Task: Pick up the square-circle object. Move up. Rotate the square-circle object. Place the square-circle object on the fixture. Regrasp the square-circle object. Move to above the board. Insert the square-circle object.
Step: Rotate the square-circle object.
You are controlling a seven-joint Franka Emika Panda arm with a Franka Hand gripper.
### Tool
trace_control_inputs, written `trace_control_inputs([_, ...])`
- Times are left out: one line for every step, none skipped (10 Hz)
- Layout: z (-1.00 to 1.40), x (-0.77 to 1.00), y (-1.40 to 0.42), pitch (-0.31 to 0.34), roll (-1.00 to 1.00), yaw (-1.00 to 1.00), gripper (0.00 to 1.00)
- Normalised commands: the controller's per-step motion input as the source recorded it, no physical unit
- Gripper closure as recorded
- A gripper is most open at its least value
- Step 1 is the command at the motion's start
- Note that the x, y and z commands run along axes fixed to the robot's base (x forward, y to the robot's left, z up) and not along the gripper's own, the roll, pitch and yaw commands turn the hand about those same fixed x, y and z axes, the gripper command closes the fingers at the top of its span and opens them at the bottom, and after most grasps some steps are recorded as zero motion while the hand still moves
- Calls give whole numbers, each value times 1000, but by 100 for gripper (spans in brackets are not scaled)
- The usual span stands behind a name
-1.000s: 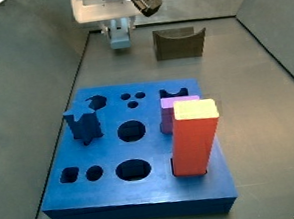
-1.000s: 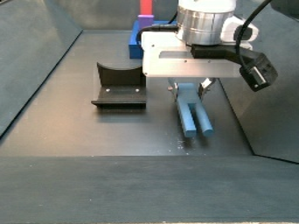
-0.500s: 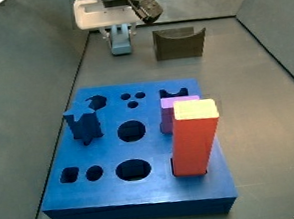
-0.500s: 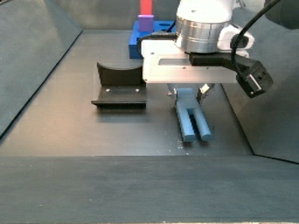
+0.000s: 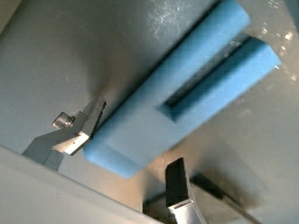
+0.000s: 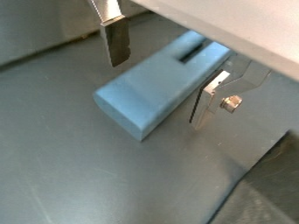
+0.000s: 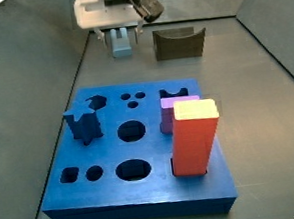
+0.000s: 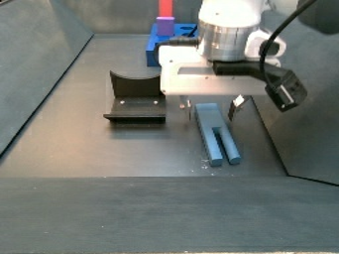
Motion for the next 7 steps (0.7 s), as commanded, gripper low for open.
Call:
trace_control_inputs([1000,-16,2,39,12,-7,0])
trace_control_inputs([1000,-12,4,67,26,-14,0])
trace_control_inputs([1000,-10,7,88,43,-18,0])
trace_control_inputs([1000,-13,7,106,70,-20,0])
trace_control_inputs([1000,-19,6,113,91,-16,0])
trace_control_inputs([1000,-23,0,116,116,-7,0])
trace_control_inputs([889,-23,-2,122,132,0,0])
